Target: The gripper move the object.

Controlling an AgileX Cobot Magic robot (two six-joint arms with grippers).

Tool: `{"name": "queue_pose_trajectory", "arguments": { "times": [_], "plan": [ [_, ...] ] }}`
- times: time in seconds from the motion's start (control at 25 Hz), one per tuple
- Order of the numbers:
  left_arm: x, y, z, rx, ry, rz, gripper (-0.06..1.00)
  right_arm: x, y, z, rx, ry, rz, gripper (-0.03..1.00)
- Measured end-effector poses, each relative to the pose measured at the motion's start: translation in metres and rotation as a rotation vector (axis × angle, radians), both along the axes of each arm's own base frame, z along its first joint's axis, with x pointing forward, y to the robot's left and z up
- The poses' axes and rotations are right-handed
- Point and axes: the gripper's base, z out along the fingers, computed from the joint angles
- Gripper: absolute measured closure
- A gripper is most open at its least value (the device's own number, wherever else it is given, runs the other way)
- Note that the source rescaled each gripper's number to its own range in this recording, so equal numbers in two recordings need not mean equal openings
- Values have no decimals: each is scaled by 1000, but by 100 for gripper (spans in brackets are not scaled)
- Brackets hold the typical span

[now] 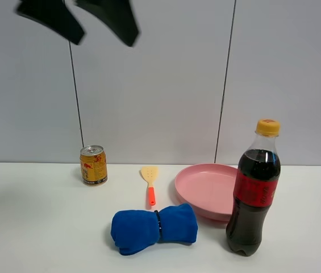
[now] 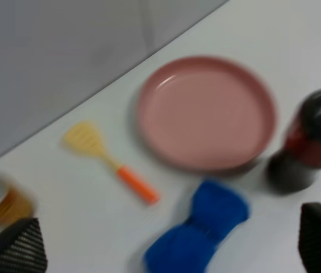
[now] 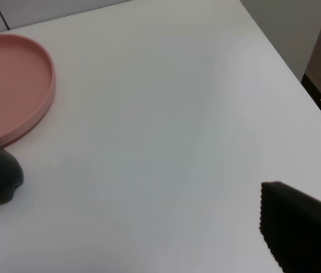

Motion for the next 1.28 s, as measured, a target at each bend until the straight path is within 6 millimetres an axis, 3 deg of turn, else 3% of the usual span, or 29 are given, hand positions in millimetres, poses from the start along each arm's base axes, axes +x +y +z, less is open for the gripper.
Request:
{"name": "queue_pose_trajectory", "arguments": {
  "times": [0.2, 0.24, 0.32, 0.56, 0.72, 0.88, 1.0, 1.28],
  "plan": [
    [-23, 76, 21, 19, 13, 198, -5, 0, 0, 0, 0, 0, 0, -3],
    [-23, 76, 21, 19, 13, 198, -5, 0, 0, 0, 0, 0, 0, -3],
    [-40, 101, 20, 3, 9, 261, -5, 0, 0, 0, 0, 0, 0, -3],
    [-110, 145, -1, -74, -23, 409, -6, 0, 0, 0, 0, 0, 0, -3],
    [-159, 152, -21, -164, -98, 443, -6, 0, 0, 0, 0, 0, 0, -3],
    [-191, 154, -47, -224, -180, 459, -6, 0, 0, 0, 0, 0, 0, -3],
    [-203, 155, -64, -225, -211, 491, -6, 0, 0, 0, 0, 0, 0, -3],
    [-209, 158, -112, -179, -196, 603, -6, 0, 0, 0, 0, 0, 0, -3]
  ]
}}
